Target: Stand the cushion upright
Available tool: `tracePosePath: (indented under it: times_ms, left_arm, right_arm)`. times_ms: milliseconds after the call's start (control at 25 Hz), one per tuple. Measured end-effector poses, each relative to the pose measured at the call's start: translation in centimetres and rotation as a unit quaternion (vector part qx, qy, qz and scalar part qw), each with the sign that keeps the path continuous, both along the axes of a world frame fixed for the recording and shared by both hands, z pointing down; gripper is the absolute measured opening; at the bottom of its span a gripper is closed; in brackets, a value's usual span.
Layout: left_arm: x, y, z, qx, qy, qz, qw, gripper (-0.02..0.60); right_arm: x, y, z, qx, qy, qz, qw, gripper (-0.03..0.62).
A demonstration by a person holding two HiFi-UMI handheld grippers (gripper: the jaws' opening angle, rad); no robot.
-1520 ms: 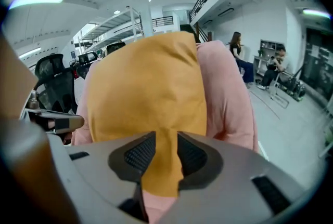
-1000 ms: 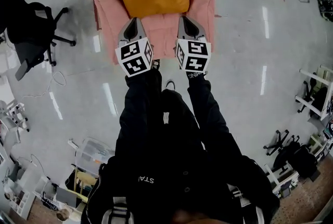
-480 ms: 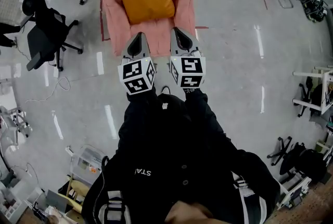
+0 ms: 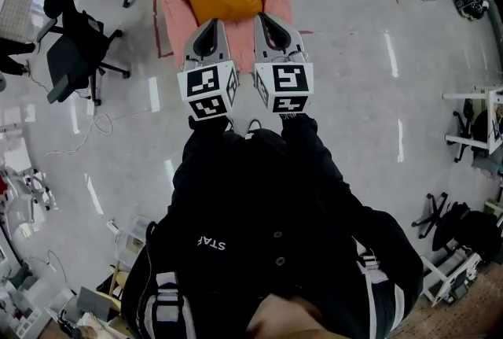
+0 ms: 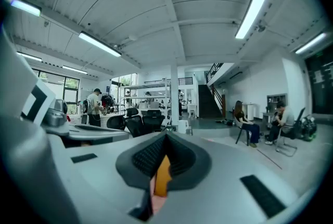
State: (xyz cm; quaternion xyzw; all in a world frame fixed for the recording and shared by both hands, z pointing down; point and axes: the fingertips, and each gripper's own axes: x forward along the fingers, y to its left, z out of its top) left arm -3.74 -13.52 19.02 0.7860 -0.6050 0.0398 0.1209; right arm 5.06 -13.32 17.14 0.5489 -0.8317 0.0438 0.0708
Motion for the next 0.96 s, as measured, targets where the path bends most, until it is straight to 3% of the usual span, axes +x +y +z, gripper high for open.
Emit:
tracePosePath:
  times_ms: [960]
  left_arm:
    - [-1.3, -2.0, -2.7, 0.035, -0.011, 0.015, 0.9992, 0.002]
  right_arm:
    - [-0.8, -1.8, -3.2, 0.041, 0.002, 0.02, 0.999, 0.014]
